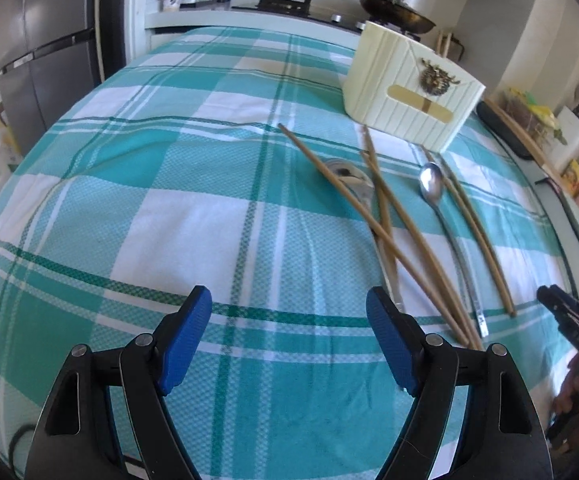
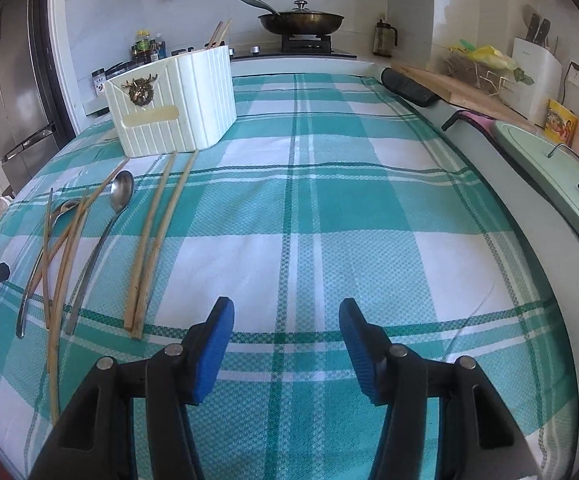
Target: Organize utensils
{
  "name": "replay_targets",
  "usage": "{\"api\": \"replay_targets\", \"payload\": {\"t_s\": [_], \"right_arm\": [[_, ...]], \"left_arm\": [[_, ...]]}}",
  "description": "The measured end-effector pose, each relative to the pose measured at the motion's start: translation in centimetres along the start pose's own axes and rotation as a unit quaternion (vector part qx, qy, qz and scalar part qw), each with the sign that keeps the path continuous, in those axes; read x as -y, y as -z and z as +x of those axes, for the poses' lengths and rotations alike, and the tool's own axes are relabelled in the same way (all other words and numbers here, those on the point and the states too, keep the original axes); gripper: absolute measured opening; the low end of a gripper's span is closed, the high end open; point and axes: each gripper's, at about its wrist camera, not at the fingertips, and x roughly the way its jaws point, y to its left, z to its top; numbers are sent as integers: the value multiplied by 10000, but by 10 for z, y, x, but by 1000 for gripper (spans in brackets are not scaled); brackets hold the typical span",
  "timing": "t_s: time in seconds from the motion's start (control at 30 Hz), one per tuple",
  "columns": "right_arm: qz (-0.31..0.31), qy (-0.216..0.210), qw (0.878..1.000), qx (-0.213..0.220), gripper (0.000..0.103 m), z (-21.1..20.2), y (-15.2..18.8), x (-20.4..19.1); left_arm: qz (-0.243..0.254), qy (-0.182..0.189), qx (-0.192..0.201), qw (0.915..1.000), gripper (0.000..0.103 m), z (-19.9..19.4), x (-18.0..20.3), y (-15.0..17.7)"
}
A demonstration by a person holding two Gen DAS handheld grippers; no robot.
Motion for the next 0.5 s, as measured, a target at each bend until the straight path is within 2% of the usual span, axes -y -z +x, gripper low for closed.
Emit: {"api": "replay_targets", "payload": {"t_s": [0.1, 0.27, 0.4, 0.5], "right_arm": [[-17, 4, 10000, -2, 56, 0, 2, -2], [-77, 1, 9999, 133, 56, -6, 2, -5], [-101, 29, 9999, 104, 56, -6, 2, -8], [-388, -225, 9988, 201, 56, -16, 0, -24]], "left_arm": [[154, 46, -47, 9999, 81, 3, 11, -1], [22, 194, -169, 9997, 81, 9, 16, -7], [291, 28, -9, 9996, 80, 5, 30, -9], [307, 69, -68, 9995, 80, 11, 32, -14]]}}
